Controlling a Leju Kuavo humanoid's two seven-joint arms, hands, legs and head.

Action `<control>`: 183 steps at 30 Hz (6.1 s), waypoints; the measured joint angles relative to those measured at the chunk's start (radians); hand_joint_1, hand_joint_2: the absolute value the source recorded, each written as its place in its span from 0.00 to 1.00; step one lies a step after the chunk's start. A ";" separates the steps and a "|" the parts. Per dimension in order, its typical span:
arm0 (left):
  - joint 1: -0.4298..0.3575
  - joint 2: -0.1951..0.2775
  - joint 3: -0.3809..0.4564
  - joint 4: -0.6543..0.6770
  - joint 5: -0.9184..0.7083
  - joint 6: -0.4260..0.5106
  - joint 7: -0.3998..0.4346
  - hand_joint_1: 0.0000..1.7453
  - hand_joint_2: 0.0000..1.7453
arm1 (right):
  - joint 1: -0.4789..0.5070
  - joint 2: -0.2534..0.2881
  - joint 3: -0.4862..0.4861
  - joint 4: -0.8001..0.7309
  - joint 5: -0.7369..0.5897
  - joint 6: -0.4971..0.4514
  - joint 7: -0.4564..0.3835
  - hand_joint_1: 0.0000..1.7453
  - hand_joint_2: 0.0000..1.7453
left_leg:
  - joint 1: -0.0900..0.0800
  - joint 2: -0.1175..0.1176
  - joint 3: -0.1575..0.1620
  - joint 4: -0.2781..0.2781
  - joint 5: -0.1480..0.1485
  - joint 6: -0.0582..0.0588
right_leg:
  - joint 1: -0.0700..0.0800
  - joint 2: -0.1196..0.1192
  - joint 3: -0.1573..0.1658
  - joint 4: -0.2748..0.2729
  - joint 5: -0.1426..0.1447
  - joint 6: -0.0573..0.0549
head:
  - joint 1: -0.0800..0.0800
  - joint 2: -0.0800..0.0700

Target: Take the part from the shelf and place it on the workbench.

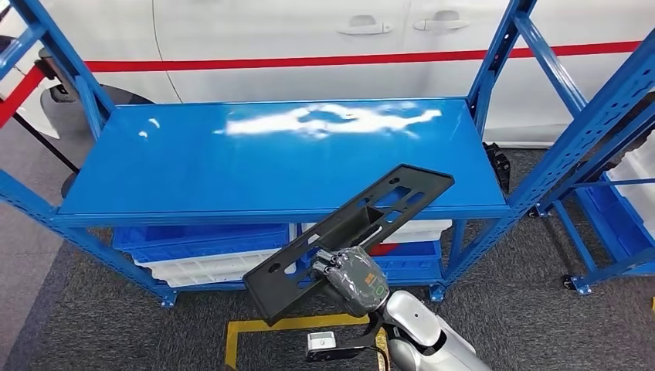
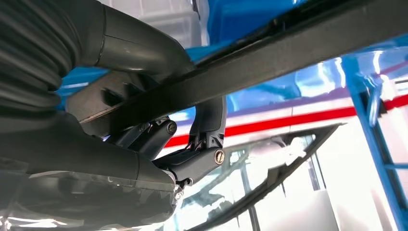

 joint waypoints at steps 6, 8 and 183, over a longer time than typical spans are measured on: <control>-0.004 0.000 0.000 0.000 -0.011 -0.006 0.003 0.00 1.00 | 0.015 -0.007 -0.007 -0.005 -0.001 -0.008 0.000 1.00 1.00 | 0.001 0.008 -0.039 -0.032 0.054 0.044 | -0.004 0.003 -0.040 0.095 -0.105 0.027 | 0.000 0.000; -0.004 -0.001 0.000 0.000 -0.012 -0.006 0.003 0.00 1.00 | 0.018 -0.008 -0.009 -0.005 -0.001 -0.009 0.001 1.00 1.00 | -0.002 0.008 -0.073 -0.028 0.079 0.048 | -0.004 0.003 -0.068 0.227 -0.187 0.031 | 0.000 0.000; 0.055 -0.028 0.006 0.000 -0.066 0.112 0.012 0.00 1.00 | 0.210 0.194 -0.234 -0.029 0.053 0.031 0.061 1.00 1.00 | 0.017 -0.055 -0.080 0.033 0.035 -0.015 | 0.008 0.088 0.053 0.009 -0.066 -0.020 | -0.001 0.000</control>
